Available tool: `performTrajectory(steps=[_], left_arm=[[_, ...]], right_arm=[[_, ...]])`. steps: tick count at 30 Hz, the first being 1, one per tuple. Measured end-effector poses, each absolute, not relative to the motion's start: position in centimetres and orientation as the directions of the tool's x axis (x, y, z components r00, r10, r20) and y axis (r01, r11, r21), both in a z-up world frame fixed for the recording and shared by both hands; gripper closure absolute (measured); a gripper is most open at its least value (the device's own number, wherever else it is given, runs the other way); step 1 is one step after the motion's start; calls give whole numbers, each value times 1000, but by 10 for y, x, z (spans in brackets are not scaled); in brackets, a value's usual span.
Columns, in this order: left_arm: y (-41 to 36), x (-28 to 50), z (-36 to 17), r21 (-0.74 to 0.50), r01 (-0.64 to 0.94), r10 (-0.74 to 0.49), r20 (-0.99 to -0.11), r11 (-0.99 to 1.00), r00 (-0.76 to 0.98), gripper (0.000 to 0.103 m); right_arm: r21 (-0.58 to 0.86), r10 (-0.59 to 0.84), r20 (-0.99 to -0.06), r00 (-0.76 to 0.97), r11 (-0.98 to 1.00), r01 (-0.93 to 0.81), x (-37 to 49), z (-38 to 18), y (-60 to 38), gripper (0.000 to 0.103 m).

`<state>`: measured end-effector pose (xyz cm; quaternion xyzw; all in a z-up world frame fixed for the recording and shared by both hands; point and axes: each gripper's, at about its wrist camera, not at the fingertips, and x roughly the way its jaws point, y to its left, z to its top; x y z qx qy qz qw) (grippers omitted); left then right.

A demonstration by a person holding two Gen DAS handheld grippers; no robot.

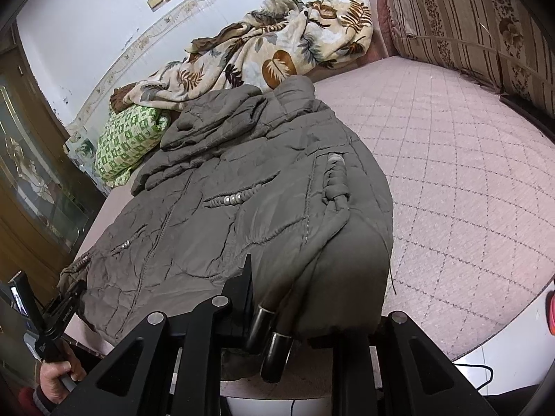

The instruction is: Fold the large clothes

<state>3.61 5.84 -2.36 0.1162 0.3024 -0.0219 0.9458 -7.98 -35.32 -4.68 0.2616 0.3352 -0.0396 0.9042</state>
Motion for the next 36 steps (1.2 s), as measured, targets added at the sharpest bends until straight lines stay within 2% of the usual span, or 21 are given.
performTrajectory(steps=[36], left_arm=[[66,18,1,185,122,-9,-520,975,854,80]], right_arm=[[455,102,-587,803,862,223,-93,-25,-360,84]])
